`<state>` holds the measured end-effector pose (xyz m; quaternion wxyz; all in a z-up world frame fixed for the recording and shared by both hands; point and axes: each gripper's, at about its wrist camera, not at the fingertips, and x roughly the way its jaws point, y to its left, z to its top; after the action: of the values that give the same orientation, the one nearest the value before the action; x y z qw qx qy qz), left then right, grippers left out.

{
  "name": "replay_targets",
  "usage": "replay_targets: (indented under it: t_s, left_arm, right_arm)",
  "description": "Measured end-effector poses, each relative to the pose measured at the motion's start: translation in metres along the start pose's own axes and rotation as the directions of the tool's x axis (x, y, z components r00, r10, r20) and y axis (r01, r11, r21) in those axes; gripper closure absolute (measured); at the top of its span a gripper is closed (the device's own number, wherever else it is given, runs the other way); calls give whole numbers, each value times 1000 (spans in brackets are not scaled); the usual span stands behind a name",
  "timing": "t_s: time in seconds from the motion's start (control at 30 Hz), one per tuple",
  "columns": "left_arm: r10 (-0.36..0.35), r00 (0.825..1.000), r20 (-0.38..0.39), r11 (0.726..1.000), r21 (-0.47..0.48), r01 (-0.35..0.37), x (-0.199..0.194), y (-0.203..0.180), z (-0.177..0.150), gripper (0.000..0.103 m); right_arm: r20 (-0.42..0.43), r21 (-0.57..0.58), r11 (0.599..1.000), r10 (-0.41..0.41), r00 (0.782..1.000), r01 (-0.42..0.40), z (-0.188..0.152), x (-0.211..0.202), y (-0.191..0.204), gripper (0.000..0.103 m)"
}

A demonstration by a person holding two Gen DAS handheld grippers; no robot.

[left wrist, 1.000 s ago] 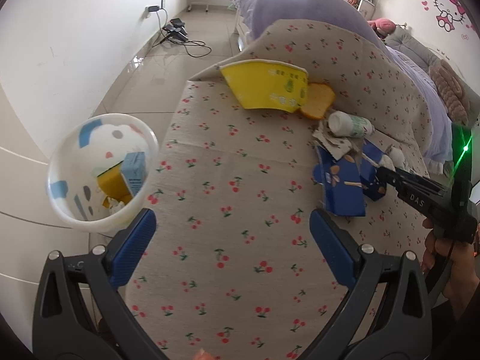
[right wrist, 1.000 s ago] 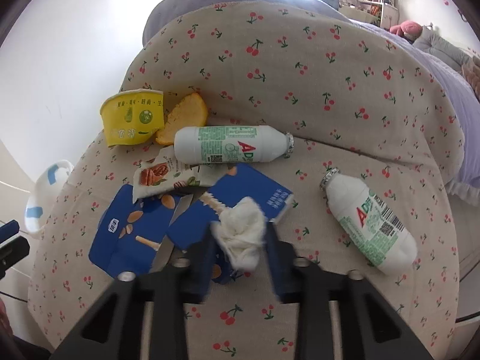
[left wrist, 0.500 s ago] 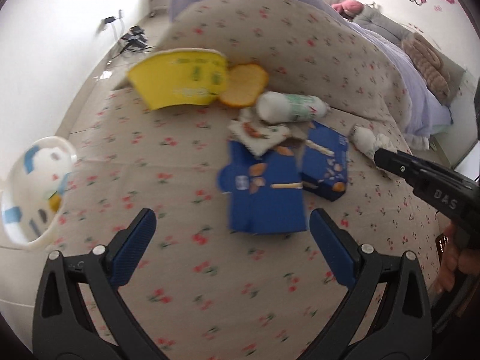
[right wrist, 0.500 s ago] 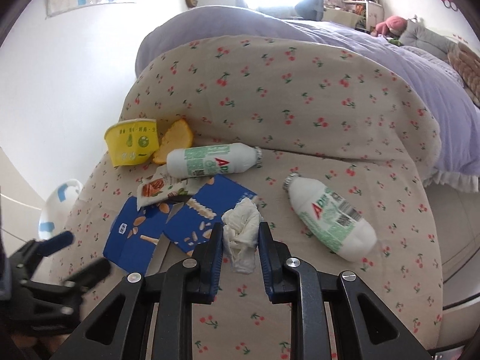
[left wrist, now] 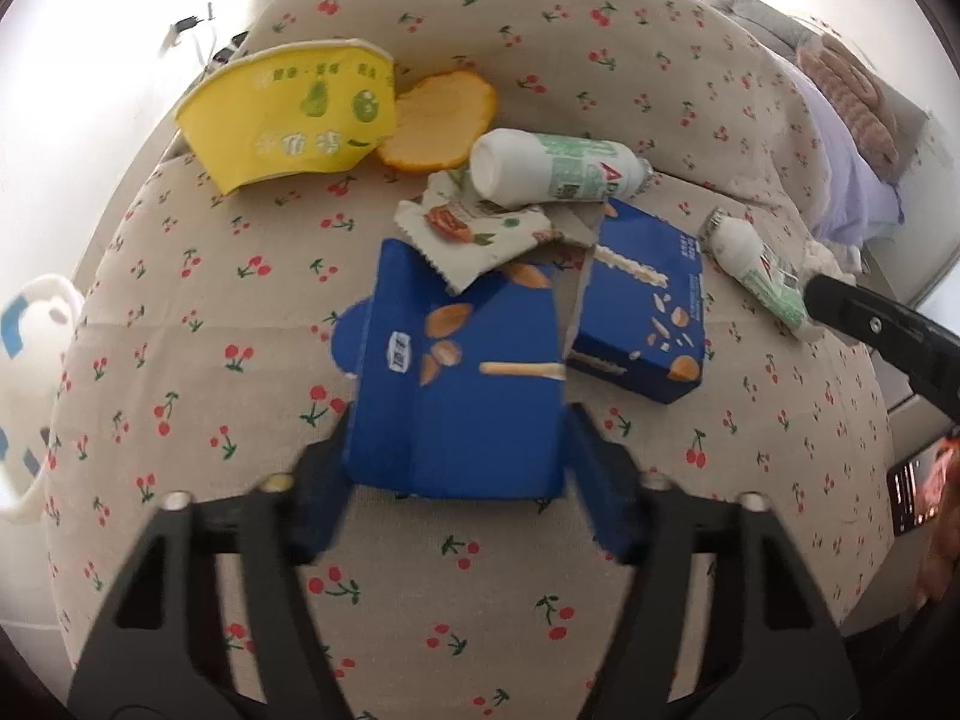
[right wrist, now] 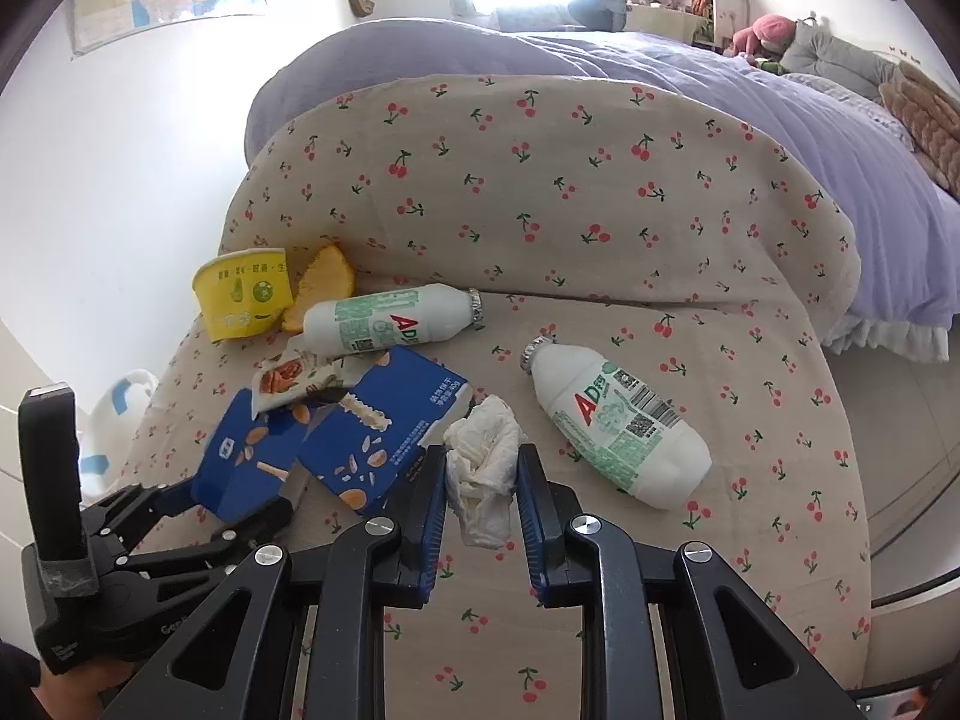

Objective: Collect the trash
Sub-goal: 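Grasp the white tissue with the right gripper while the left gripper grasps the blue box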

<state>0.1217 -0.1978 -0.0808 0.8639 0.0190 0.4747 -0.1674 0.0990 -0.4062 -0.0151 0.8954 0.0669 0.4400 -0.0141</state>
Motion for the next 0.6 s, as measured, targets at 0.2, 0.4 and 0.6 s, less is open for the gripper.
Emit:
replay_targets:
  t_s: [0.2,0.4,0.6]
  left_arm:
    - [-32,999,-5,999,22,32,-14,9,-4,51]
    - [-47,999,-3,999,-9,46,-29,34,-10,51]
    - [-44,999,14,998,-49,45,-45,60,-15,51]
  right_arm:
    - [3,4,1000,2,1000,-2,0,-2,3,80]
    - [10,-2,1000,15,1000,-15,4,-5,17,80]
    - [11,-30,999,39,999,-39,7,-5,41,80]
